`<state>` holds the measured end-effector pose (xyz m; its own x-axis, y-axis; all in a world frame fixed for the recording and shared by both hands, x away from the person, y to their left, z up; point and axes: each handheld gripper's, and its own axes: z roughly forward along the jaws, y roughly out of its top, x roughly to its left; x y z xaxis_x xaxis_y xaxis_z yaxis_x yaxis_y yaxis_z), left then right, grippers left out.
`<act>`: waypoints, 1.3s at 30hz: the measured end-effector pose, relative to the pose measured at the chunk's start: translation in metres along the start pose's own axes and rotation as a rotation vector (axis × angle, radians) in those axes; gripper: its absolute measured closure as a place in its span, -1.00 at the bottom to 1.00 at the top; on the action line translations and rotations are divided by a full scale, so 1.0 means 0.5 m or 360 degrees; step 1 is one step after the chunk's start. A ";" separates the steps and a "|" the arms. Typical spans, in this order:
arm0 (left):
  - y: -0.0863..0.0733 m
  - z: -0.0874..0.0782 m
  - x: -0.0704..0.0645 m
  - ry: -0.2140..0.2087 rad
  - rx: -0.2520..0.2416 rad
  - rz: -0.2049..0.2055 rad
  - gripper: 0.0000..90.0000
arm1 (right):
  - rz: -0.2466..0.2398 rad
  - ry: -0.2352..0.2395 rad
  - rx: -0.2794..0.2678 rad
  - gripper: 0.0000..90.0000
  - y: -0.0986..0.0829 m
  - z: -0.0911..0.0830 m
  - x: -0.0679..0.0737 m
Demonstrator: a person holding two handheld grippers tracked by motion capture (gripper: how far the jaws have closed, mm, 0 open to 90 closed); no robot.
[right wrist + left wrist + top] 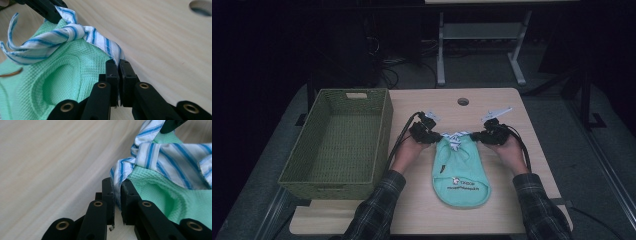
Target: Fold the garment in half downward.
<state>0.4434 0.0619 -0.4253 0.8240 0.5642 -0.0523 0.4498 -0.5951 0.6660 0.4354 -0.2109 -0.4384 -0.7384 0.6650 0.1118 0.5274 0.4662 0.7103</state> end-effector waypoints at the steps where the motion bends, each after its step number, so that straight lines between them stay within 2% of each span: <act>1: 0.003 -0.006 -0.003 0.0015 -0.0018 0.0006 0.84 | 0.0003 -0.0006 -0.0017 0.94 0.003 -0.006 0.002; 7: 0.018 -0.033 -0.017 0.0054 -0.0070 0.0048 0.84 | 0.0000 -0.0014 -0.0079 0.94 0.014 -0.030 0.009; 10: 0.027 -0.048 -0.024 0.0083 -0.0092 0.0073 0.84 | -0.0027 -0.0036 -0.0093 0.93 0.023 -0.042 0.014; 18: 0.060 -0.103 -0.035 0.0132 -0.0183 0.0138 0.83 | -0.0107 -0.0091 -0.0196 0.93 0.064 -0.091 0.031; 23: 0.069 -0.120 -0.044 0.0168 -0.0226 0.0185 0.83 | -0.0123 -0.0107 -0.0230 0.93 0.071 -0.103 0.041; 29: 0.080 -0.141 -0.049 0.0204 -0.0272 0.0205 0.82 | -0.0163 -0.0132 -0.0291 0.93 0.088 -0.121 0.045; 33: 0.062 -0.134 -0.062 0.0187 -0.0253 0.0246 0.82 | -0.0178 -0.0136 -0.0318 0.93 0.067 -0.115 0.053; 36: 0.044 -0.127 -0.072 0.0167 -0.0251 0.0241 0.82 | -0.0186 -0.0140 -0.0319 0.93 0.042 -0.105 0.064; 39: 0.030 -0.125 -0.082 0.0154 -0.0234 0.0266 0.81 | -0.0189 -0.0138 -0.0320 0.93 0.023 -0.099 0.076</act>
<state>0.3948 0.0654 -0.3667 0.8428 0.5212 0.1345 0.2490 -0.5991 0.7610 0.3926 -0.2092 -0.3915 -0.7469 0.6640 -0.0345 0.3383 0.4242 0.8400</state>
